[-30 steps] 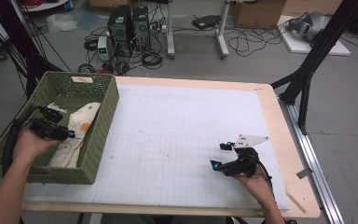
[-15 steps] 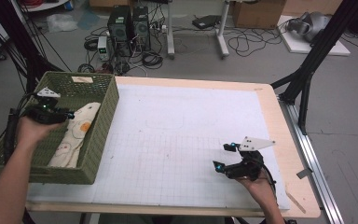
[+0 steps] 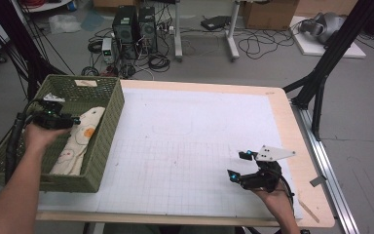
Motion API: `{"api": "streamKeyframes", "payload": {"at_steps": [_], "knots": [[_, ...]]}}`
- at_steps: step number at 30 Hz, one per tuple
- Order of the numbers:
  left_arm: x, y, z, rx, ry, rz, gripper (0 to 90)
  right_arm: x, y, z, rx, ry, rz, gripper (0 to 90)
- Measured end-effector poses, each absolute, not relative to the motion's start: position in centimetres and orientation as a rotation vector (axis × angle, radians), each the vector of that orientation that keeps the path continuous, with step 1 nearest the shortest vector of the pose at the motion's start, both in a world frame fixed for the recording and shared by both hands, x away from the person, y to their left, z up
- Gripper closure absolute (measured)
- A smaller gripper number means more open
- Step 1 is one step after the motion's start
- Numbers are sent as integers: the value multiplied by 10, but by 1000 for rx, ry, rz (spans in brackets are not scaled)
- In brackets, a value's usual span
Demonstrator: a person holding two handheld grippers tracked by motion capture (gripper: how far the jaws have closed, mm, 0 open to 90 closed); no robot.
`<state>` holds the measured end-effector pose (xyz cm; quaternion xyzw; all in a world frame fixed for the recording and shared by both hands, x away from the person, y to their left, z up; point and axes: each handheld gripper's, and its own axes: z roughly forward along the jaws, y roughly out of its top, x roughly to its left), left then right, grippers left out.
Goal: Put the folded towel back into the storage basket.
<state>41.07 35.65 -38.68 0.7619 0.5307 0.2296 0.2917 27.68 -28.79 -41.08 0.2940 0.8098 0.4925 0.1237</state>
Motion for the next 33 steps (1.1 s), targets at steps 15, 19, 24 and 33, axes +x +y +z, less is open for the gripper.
{"api": "streamKeyframes", "payload": {"at_steps": [15,19,24,33], "knots": [[412,352,-392,2043,1368,525,858,282,-280,-411,823,2377,1439,178],[407,349,-381,1995,1278,596,864,282,-280,-411,833,2379,1440,179],[406,354,-379,1866,1363,582,854,282,-279,-412,837,2383,1440,180],[408,361,-396,2028,1567,552,636,282,-278,-412,817,2387,1439,180]]}}
